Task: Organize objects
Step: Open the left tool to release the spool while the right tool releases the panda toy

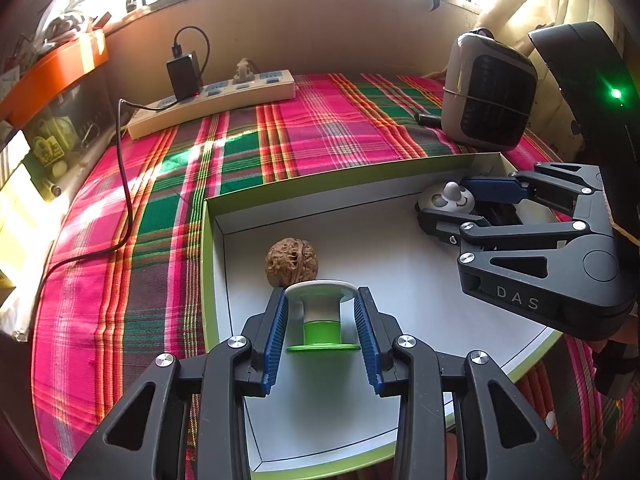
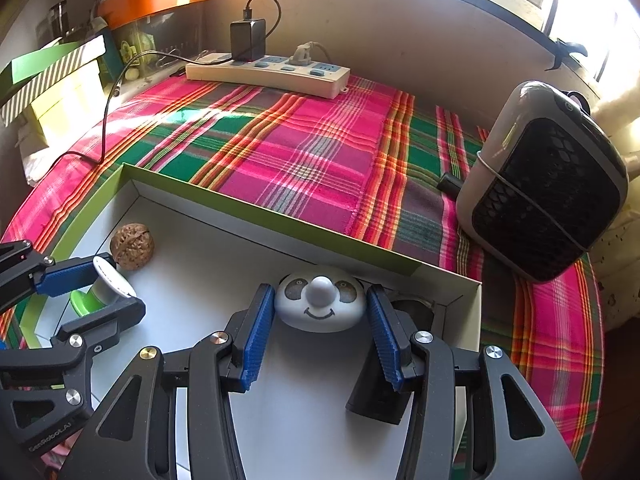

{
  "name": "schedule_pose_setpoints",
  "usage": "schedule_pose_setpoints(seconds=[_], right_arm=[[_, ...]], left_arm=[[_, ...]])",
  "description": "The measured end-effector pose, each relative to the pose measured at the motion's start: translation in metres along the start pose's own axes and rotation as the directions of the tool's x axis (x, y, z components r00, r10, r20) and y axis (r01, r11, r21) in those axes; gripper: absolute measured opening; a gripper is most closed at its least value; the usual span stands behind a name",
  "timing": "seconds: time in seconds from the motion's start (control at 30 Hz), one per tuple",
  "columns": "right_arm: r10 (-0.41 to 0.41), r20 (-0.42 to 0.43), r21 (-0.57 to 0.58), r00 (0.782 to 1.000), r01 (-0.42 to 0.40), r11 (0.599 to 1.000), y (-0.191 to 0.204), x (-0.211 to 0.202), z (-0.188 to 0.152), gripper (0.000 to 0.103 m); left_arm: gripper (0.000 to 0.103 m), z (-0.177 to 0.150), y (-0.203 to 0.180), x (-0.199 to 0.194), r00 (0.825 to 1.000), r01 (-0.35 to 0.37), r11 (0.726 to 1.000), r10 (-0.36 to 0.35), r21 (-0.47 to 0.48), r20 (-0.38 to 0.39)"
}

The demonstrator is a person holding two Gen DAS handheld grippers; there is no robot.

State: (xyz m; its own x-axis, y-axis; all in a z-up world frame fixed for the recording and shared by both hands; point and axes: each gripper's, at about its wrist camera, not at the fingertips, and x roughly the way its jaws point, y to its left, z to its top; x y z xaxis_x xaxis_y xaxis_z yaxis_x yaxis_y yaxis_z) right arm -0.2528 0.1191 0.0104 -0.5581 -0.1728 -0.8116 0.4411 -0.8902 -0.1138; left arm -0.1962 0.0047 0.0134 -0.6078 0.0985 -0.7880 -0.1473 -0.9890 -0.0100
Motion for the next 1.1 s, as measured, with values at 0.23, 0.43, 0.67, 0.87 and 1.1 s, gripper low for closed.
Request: schedule_pose_setpoints(seconds=[0.23,0.43,0.67,0.87,1.1], right_arm=[[-0.002,-0.001,0.002,1.000,0.002,1.000,0.001,0.001,0.000,0.049],[-0.004,-0.002,0.011,1.000,0.004,1.000,0.000,0.001,0.001,0.049],[-0.002,-0.001,0.024,1.000,0.002,1.000,0.000,0.001,0.001,0.049],[0.006,0.009,0.043,1.000,-0.006,0.999,-0.001,-0.004,-0.002,0.051],[0.019,0.044,0.054,0.999,-0.021,0.998,-0.001,-0.014,-0.004,0.055]], left_arm=[[0.032,0.000,-0.001,0.000,1.000,-0.002,1.000,0.002,0.000,-0.001],[0.033,0.001,-0.001,0.000,1.000,0.000,1.000,0.000,-0.002,-0.004],[0.036,-0.002,-0.002,0.000,1.000,-0.001,1.000,0.001,0.008,-0.005],[0.036,-0.004,-0.002,-0.002,1.000,0.001,1.000,-0.001,0.007,-0.009],[0.037,-0.006,-0.002,-0.011,1.000,-0.001,1.000,0.001,0.007,-0.001]])
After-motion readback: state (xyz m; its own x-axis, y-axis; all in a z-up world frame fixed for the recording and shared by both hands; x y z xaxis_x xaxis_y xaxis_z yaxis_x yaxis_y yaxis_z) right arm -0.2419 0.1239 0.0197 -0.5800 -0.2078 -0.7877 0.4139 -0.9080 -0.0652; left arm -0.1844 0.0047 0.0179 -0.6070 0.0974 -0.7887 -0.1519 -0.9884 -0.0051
